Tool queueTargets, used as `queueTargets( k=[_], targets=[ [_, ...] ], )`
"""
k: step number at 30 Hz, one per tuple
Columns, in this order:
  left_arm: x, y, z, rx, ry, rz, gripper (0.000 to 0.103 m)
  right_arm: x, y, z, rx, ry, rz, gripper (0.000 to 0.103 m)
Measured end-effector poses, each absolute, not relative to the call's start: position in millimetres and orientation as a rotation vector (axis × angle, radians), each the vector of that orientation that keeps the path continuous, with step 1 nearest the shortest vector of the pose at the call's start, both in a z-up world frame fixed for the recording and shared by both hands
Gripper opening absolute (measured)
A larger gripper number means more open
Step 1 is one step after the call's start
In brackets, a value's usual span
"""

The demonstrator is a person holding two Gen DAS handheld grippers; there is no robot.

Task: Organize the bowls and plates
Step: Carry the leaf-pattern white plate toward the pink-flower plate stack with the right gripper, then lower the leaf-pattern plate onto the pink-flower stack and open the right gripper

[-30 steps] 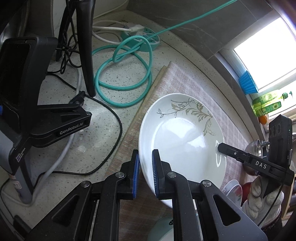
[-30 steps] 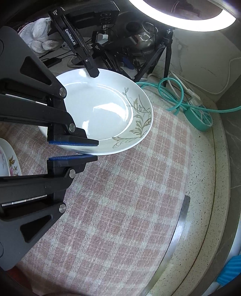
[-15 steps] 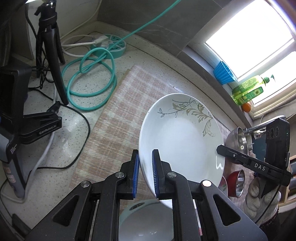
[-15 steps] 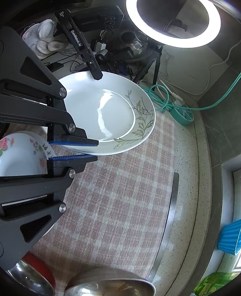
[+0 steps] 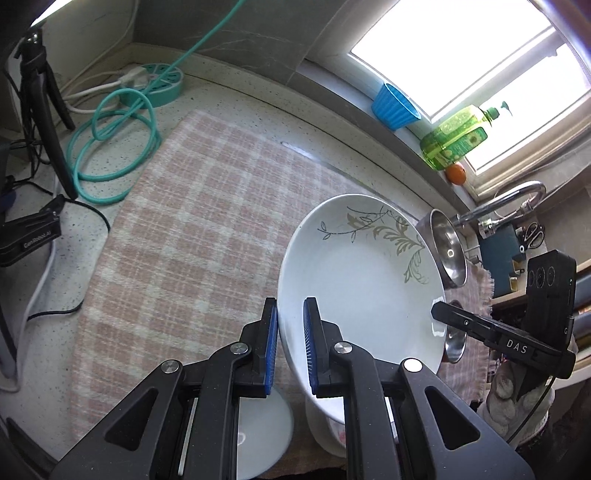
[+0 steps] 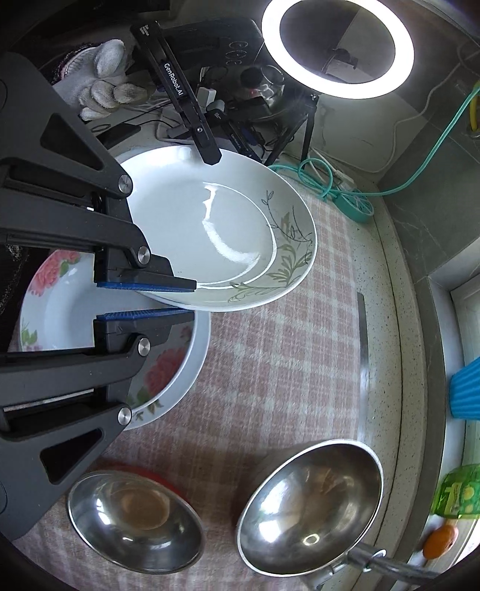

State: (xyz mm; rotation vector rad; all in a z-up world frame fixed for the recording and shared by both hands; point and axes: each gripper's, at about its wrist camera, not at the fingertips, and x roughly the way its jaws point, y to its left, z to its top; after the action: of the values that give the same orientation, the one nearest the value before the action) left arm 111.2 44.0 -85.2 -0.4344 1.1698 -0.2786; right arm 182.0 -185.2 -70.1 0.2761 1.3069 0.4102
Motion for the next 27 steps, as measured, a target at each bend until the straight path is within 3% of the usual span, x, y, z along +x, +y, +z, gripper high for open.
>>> queueTargets(
  k=[27],
  targets=[
    [70, -32, -109, -0.297, 1.282, -0.379, 0.012, 98, -252, -105, 0.306, 1.390, 0.319, 0.009]
  ],
)
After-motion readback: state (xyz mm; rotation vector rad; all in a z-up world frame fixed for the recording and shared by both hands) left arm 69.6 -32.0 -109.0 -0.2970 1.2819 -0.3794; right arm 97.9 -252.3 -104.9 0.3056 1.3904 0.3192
